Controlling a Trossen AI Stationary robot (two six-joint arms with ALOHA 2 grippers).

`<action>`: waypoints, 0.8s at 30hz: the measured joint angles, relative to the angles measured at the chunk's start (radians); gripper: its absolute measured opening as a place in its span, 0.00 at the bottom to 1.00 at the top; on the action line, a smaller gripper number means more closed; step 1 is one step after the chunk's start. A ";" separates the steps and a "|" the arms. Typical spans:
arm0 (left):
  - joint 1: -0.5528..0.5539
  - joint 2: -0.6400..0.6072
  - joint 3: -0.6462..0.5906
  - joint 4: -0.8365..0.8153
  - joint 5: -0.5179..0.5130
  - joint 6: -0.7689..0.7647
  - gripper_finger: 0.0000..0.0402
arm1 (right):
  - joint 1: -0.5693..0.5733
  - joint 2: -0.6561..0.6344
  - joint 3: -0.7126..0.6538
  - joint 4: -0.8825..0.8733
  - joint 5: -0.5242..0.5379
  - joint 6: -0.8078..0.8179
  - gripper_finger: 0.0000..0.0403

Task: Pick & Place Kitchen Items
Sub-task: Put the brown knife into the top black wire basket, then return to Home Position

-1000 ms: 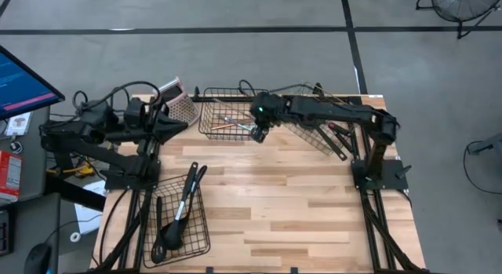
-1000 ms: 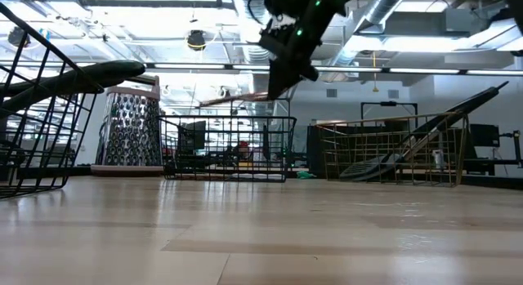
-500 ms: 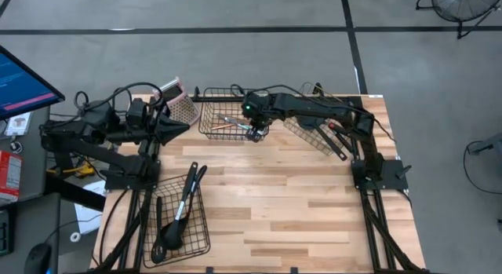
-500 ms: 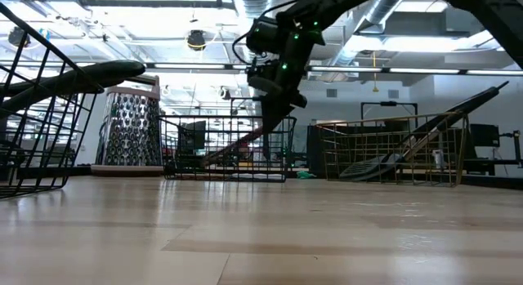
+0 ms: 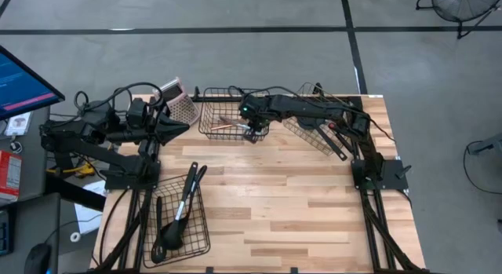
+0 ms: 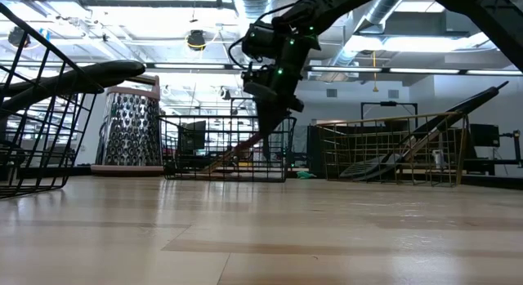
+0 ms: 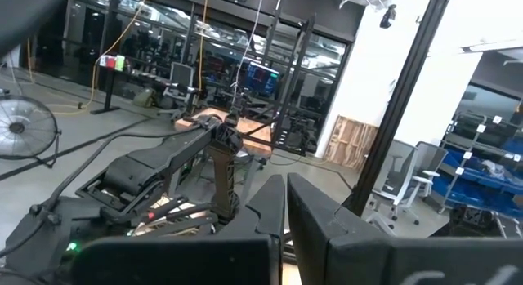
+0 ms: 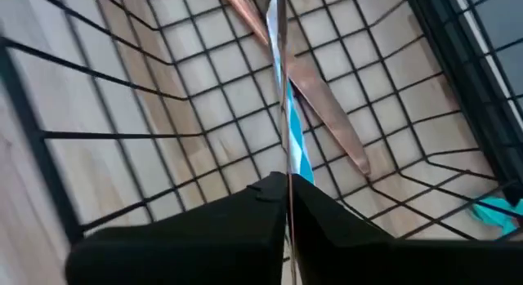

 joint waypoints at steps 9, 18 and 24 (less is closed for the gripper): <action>0.000 0.000 0.000 0.000 -0.001 -0.011 0.00 | 0.014 -0.015 0.113 -0.065 0.000 -0.018 0.24; 0.000 0.000 0.000 -0.001 0.045 -0.034 0.00 | 0.070 -0.192 0.273 -0.116 -0.001 -0.042 0.36; 0.000 0.000 0.000 0.000 0.049 -0.033 0.00 | 0.128 -0.443 0.277 -0.097 0.000 -0.040 0.37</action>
